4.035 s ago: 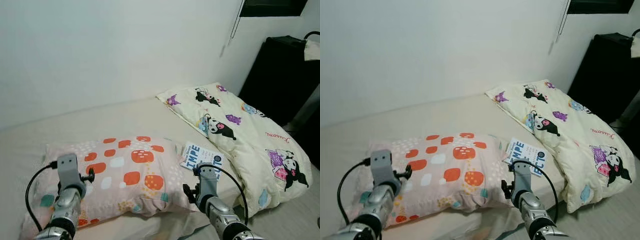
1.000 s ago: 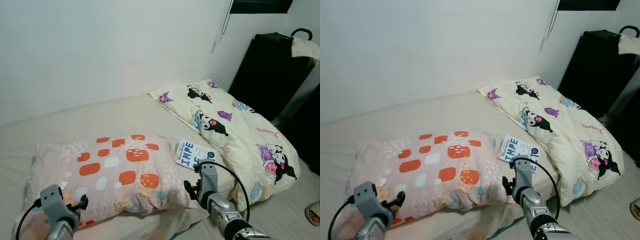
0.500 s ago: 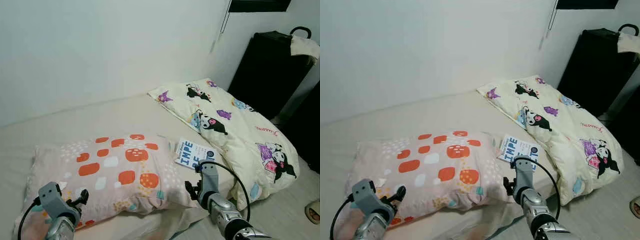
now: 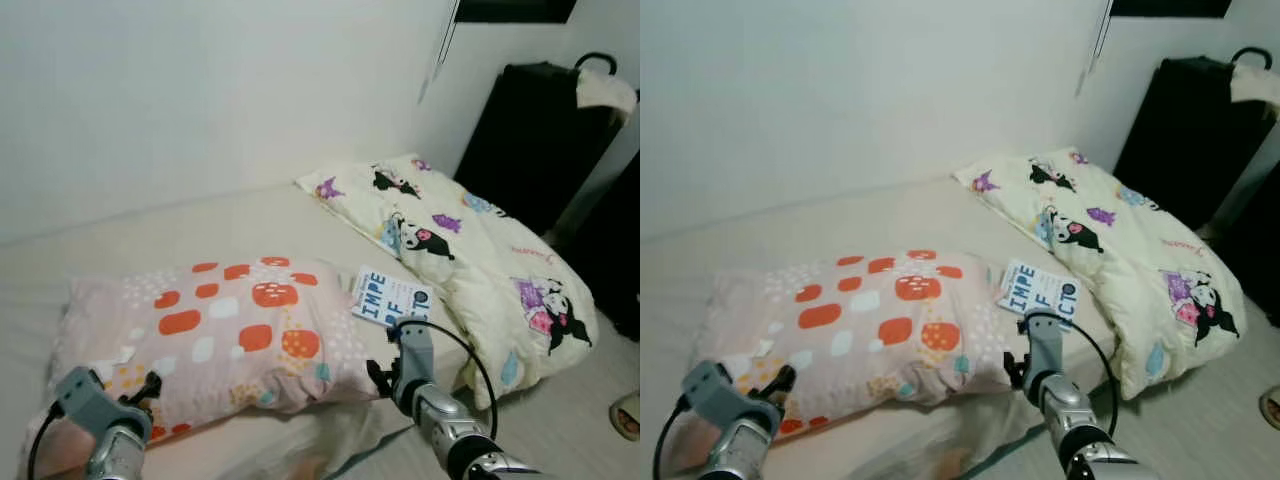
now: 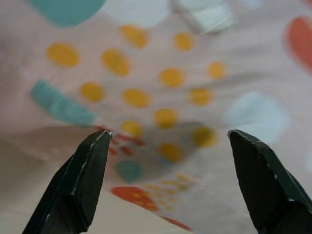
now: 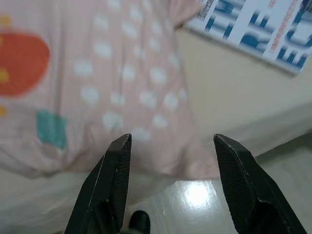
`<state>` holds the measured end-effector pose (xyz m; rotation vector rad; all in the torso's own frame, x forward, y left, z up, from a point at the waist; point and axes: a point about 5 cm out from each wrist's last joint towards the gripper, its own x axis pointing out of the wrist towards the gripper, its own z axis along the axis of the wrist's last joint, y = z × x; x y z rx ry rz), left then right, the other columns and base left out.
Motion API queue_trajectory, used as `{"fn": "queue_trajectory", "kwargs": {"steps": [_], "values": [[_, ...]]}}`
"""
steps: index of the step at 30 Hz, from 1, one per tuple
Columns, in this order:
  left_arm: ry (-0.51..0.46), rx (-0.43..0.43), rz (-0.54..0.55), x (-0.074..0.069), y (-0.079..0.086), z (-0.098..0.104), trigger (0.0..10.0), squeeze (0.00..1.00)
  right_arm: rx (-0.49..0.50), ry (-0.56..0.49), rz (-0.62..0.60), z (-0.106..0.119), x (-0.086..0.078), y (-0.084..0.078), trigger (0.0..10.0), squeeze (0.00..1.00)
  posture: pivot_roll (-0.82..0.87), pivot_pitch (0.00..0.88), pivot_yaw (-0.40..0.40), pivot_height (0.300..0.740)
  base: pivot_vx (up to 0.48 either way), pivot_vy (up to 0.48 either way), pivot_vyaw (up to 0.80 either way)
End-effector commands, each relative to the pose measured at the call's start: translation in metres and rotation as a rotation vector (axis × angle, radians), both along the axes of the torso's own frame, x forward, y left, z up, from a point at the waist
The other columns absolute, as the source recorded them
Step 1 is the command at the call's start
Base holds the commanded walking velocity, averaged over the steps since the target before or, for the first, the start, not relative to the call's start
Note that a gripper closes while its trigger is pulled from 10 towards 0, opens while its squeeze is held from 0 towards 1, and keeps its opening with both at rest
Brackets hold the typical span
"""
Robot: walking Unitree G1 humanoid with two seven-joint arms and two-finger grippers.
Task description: Clean up the room
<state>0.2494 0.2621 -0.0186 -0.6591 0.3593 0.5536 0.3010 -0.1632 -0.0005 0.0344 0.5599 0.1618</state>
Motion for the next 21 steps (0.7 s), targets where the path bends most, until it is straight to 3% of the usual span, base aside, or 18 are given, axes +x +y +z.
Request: {"fn": "queue_trajectory", "kwargs": {"steps": [1,8,15,19,21], "values": [[0.022,-0.052,0.032,-0.001,0.0,-0.003,10.0,0.0,0.013,-0.01,-0.007,0.001,0.0,-0.001,10.0,0.0,0.02,0.026,-0.073,0.632,0.0,0.0,0.0],[0.01,-0.233,0.096,-0.004,-0.01,-0.011,10.0,0.0,0.028,-0.045,-0.008,0.007,0.005,-0.001,10.0,0.0,0.02,0.035,-0.074,0.632,0.0,0.0,0.0],[-0.02,-0.278,0.134,-0.003,-0.011,-0.01,10.0,0.0,-0.017,-0.032,0.011,0.006,0.005,0.001,10.0,0.0,0.02,0.035,-0.075,0.632,0.0,0.0,0.0],[-0.109,-0.371,0.165,0.004,-0.014,-0.006,10.0,0.0,-0.003,-0.043,0.03,0.007,0.006,0.004,10.0,0.0,0.01,0.041,-0.077,0.617,0.0,0.0,0.0],[-0.241,-0.463,0.156,0.015,-0.02,0.004,10.0,0.0,0.011,-0.057,0.04,0.009,0.007,0.006,10.0,0.0,0.01,0.047,-0.076,0.602,0.0,0.0,0.0]]}}
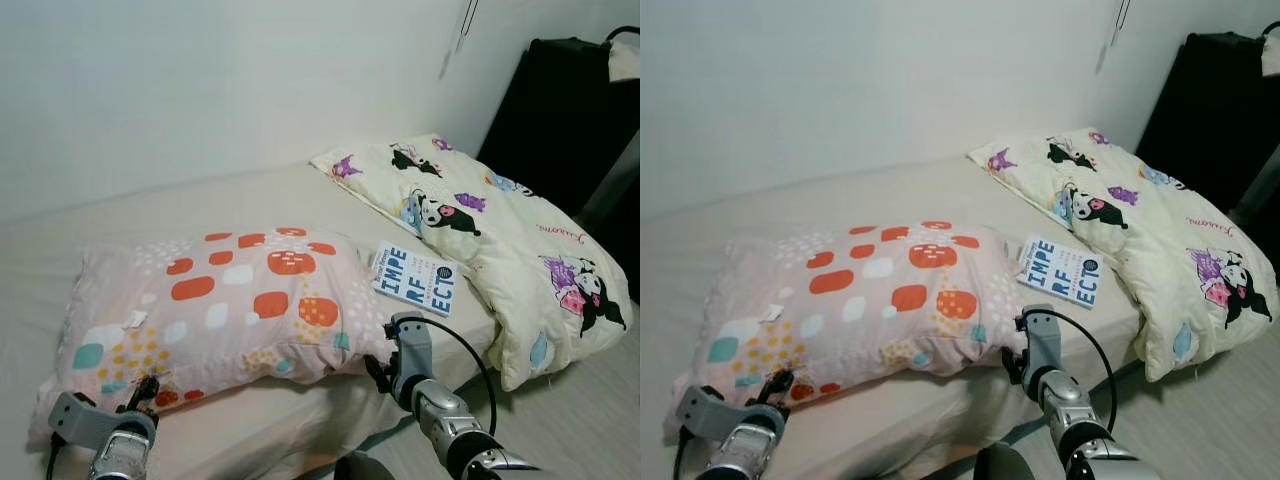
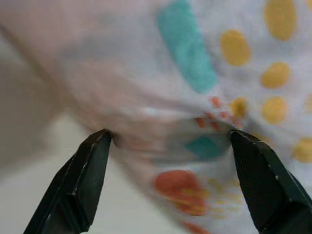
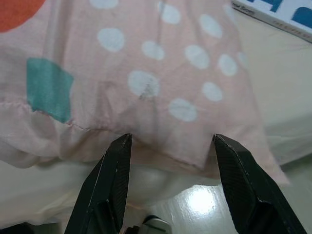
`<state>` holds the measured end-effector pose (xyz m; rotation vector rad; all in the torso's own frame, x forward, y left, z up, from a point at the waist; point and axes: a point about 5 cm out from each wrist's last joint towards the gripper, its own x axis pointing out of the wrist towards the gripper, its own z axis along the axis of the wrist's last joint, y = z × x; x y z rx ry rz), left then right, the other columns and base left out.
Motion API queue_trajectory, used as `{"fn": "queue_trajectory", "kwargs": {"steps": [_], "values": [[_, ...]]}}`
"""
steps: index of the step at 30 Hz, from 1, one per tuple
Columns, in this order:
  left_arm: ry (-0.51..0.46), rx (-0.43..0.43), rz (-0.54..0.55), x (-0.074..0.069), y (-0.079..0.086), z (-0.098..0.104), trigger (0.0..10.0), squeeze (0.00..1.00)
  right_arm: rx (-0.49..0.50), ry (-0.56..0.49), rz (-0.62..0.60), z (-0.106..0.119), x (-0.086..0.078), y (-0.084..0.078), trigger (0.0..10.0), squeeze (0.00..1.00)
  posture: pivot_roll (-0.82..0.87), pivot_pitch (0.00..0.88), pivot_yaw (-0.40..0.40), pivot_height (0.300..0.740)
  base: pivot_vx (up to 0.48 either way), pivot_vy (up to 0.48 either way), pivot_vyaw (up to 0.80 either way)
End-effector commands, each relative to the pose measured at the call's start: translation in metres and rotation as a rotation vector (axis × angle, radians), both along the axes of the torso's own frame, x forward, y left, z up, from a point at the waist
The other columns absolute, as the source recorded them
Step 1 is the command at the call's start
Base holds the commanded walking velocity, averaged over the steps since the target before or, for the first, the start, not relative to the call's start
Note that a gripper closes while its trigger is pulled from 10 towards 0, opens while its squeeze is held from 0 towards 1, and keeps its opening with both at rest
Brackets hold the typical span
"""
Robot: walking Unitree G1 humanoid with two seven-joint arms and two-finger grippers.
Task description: Clean up the room
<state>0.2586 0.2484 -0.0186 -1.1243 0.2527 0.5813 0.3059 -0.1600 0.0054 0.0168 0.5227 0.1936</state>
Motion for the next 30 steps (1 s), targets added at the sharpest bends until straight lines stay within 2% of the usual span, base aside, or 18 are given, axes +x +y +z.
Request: {"fn": "queue_trajectory", "kwargs": {"steps": [1,5,11,13,15,17,19,21,28,30], "values": [[-0.072,-0.056,-0.001,0.006,-0.007,0.004,10.0,0.0,0.017,-0.018,0.006,0.003,0.002,0.003,10.0,0.0,0.01,0.047,-0.076,0.602,0.0,0.0,0.0],[-0.177,-0.103,0.006,0.015,-0.011,0.012,10.0,0.0,0.03,-0.032,0.018,0.006,0.005,0.005,10.0,0.0,0.01,0.053,-0.078,0.582,0.0,0.0,0.0],[-0.203,-0.116,0.017,0.017,-0.013,0.015,10.0,0.0,0.043,-0.049,0.029,0.008,0.006,0.007,10.0,0.0,0.01,0.053,-0.077,0.572,0.0,0.0,0.0],[-0.225,-0.121,0.022,0.02,-0.013,0.017,10.0,0.0,0.124,-0.107,0.055,0.018,0.012,0.013,10.0,0.0,0.0,0.056,-0.077,0.567,0.0,0.0,0.0],[-0.23,-0.123,0.023,0.02,-0.013,0.018,10.0,0.0,0.156,-0.131,0.067,0.021,0.014,0.014,10.0,0.0,0.0,0.056,-0.077,0.567,0.0,0.0,0.0],[-0.227,-0.122,0.028,0.02,-0.013,0.018,10.0,0.0,0.225,-0.21,0.125,0.036,0.022,0.02,10.0,0.0,0.0,0.063,-0.076,0.567,0.0,0.0,0.0],[-0.227,-0.122,0.028,0.02,-0.013,0.018,10.0,0.0,0.225,-0.21,0.125,0.036,0.022,0.02,10.0,0.0,0.0,0.063,-0.076,0.567,0.0,0.0,0.0],[-0.22,-0.119,0.027,0.02,-0.013,0.017,10.0,0.0,0.273,-0.262,0.154,0.048,0.028,0.023,10.0,0.0,-0.01,0.066,-0.073,0.567,0.0,0.0,0.0],[-0.214,-0.12,0.034,0.021,-0.015,0.018,10.0,0.0,0.294,-0.282,0.172,0.053,0.031,0.025,10.0,0.0,-0.02,0.081,-0.073,0.567,0.0,0.0,0.0],[-0.212,-0.104,0.057,0.027,-0.015,0.023,10.0,0.0,0.317,-0.292,0.188,0.053,0.029,0.027,10.0,0.0,-0.03,0.087,-0.072,0.567,0.0,0.0,0.0]]}}
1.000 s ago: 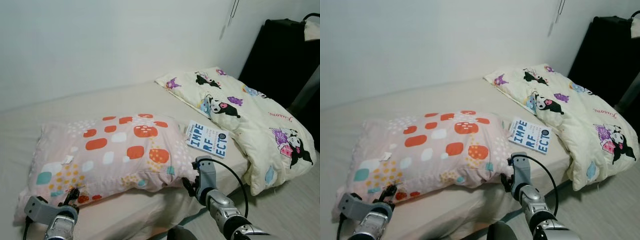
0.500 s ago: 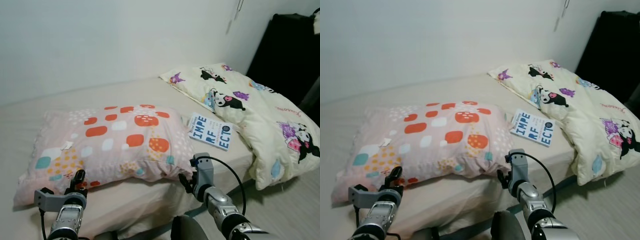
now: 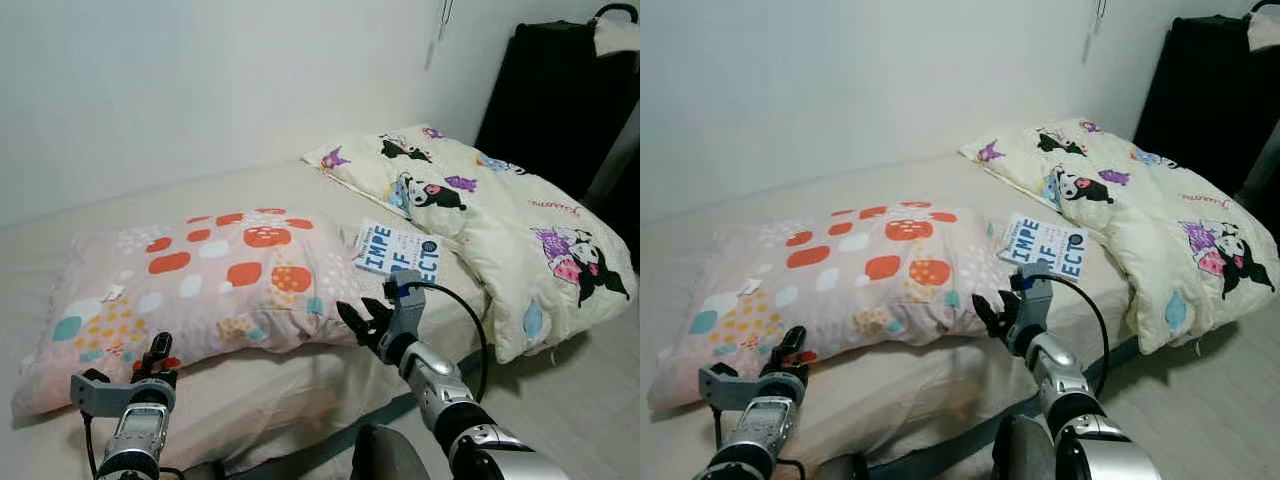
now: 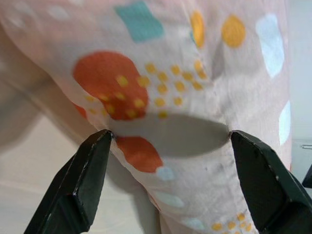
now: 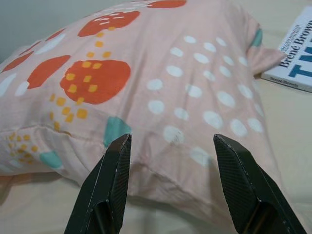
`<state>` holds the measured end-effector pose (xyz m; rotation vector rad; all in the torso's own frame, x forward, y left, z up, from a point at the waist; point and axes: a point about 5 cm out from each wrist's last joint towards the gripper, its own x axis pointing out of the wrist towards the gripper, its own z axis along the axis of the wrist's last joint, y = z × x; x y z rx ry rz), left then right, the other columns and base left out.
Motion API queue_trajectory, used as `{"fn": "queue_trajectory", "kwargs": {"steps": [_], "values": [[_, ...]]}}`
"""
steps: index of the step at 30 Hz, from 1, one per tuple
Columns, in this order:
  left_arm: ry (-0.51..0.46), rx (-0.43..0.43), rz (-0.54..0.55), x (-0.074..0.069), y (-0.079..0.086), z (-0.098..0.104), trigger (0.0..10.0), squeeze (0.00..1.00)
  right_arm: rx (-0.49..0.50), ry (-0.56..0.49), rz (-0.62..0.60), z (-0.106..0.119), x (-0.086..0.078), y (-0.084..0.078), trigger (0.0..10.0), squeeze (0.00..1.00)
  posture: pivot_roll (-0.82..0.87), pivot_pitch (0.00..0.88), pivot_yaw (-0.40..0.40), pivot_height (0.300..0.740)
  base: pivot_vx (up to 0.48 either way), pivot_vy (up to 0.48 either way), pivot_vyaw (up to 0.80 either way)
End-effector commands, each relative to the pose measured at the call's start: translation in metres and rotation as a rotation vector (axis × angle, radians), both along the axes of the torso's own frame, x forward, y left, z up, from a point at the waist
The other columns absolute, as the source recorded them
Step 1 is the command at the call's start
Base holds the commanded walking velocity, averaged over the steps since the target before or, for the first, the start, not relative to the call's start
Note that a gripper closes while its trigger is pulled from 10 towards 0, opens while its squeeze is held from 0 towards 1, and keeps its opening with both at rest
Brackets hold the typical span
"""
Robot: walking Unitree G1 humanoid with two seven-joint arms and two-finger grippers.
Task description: Clean up the room
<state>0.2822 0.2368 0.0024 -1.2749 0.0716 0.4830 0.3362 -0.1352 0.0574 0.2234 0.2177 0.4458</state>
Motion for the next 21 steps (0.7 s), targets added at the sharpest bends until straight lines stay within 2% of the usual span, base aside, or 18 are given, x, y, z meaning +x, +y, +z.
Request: {"fn": "queue_trajectory", "kwargs": {"steps": [1,8,15,17,18,20,21], "values": [[0.004,-0.007,0.024,0.006,-0.003,0.004,10.0,0.0,0.036,-0.02,0.012,0.001,-0.002,0.003,10.0,0.0,-0.03,0.087,-0.072,0.567,0.0,0.0,0.0],[-0.02,-0.003,0.05,0.02,-0.002,0.018,10.0,0.0,0.08,-0.046,0.04,0.003,-0.003,0.001,10.0,0.0,-0.05,0.1,-0.068,0.567,0.0,0.0,0.0],[-0.027,0.014,0.048,0.029,-0.003,0.027,10.0,0.0,0.099,-0.059,0.054,0.004,-0.004,0.002,10.0,0.0,-0.06,0.112,-0.065,0.567,0.0,0.0,0.0],[-0.013,0.078,0.014,0.032,-0.004,0.031,10.0,0.0,0.099,-0.049,0.059,0.002,-0.006,0.003,10.0,0.0,-0.05,0.115,-0.066,0.567,0.0,0.0,0.0],[-0.013,0.078,0.014,0.032,-0.004,0.031,10.0,0.0,0.099,-0.049,0.059,0.002,-0.006,0.003,10.0,0.0,-0.05,0.115,-0.066,0.567,0.0,0.0,0.0],[-0.008,0.154,-0.03,0.034,-0.006,0.034,10.0,0.0,0.092,-0.034,0.049,-0.001,-0.008,0.003,10.0,0.0,-0.05,0.116,-0.065,0.567,0.0,0.0,0.0],[-0.008,0.154,-0.03,0.034,-0.006,0.034,10.0,0.0,0.092,-0.034,0.049,-0.001,-0.008,0.003,10.0,0.0,-0.05,0.116,-0.065,0.567,0.0,0.0,0.0]]}}
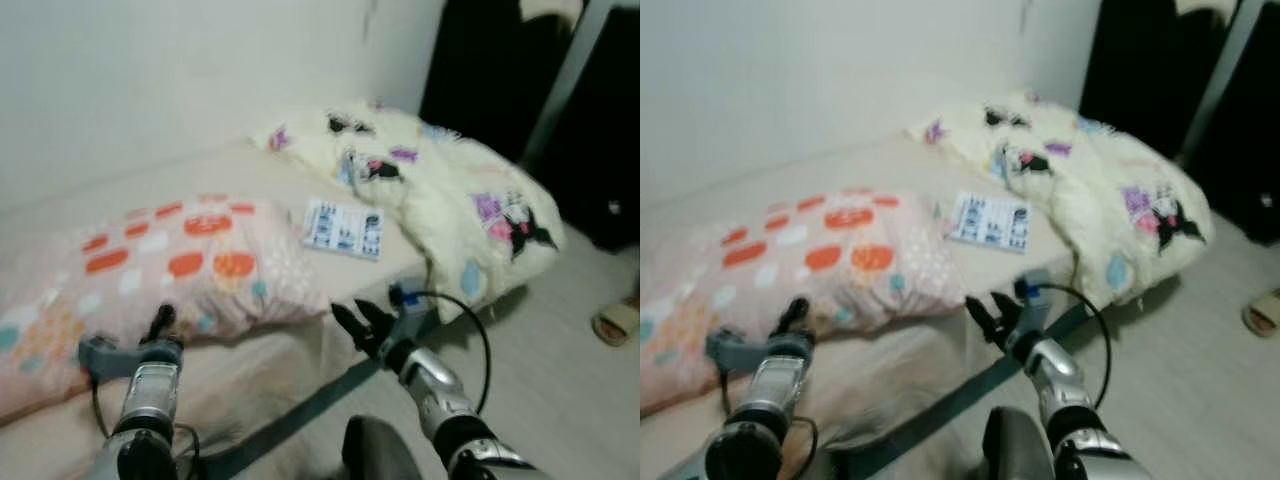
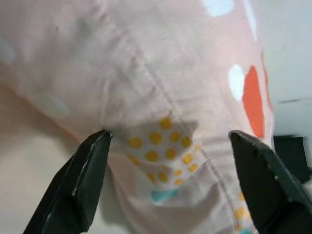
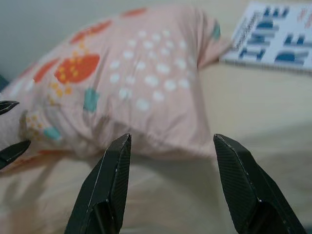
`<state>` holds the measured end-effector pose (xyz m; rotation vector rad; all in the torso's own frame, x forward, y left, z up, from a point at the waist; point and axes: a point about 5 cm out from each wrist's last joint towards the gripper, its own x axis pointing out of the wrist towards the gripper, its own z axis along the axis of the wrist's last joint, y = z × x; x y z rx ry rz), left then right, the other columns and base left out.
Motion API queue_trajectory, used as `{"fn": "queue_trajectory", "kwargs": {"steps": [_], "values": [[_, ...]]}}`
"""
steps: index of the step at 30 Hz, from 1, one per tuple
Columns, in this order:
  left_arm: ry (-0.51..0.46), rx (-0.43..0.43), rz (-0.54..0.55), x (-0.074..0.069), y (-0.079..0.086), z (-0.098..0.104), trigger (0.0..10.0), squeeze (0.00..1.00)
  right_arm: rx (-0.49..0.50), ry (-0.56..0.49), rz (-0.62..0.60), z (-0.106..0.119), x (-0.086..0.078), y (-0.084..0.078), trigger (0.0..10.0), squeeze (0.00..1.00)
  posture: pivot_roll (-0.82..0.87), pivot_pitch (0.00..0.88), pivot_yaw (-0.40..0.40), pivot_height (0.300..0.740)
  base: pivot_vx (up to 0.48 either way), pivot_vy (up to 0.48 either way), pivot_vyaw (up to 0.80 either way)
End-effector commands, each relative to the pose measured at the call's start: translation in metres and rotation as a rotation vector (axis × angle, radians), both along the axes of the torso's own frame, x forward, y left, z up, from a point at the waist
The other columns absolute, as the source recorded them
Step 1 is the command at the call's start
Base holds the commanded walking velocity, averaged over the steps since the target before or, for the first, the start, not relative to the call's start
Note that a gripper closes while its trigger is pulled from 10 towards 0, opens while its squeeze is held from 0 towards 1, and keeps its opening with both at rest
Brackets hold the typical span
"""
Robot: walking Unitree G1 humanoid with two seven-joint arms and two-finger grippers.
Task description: Clean up the room
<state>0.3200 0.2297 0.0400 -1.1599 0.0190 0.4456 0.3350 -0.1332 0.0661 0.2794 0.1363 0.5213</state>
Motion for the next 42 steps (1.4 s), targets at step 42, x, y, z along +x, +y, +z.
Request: {"fn": "queue_trajectory", "kwargs": {"steps": [42], "values": [[0.007,0.365,-0.224,0.016,-0.025,0.021,10.0,0.0,-0.018,0.073,-0.025,-0.012,-0.004,0.011,10.0,0.0,-0.04,0.091,-0.055,0.567,0.109,0.0,0.0]]}}
